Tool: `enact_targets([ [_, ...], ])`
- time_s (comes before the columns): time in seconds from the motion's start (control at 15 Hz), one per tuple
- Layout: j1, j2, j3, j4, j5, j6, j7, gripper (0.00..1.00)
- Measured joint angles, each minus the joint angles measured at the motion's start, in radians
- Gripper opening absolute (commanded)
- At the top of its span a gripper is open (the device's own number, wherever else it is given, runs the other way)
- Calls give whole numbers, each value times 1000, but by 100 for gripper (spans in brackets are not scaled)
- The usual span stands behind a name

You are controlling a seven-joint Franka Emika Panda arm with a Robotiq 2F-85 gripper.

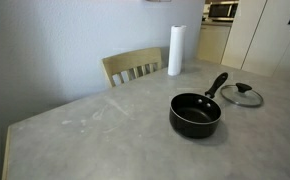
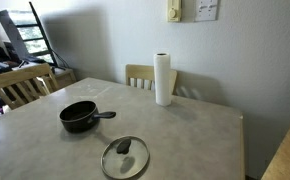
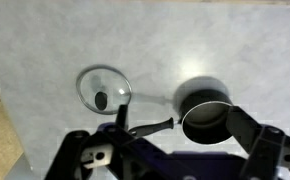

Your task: Pick up the lid from the table and put it on the black pot.

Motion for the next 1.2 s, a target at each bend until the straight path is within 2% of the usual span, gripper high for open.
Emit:
enact_targets([
  [0.47, -102, 237, -3, -1, -27, 319, 51, 100],
  [0.67, -134, 346, -28, 0, -17, 437, 57, 100],
  [1.0, -140, 381, -34, 4, -17, 456, 60, 100],
  [1.2, -171, 425, -17, 4, -34, 488, 83, 100],
])
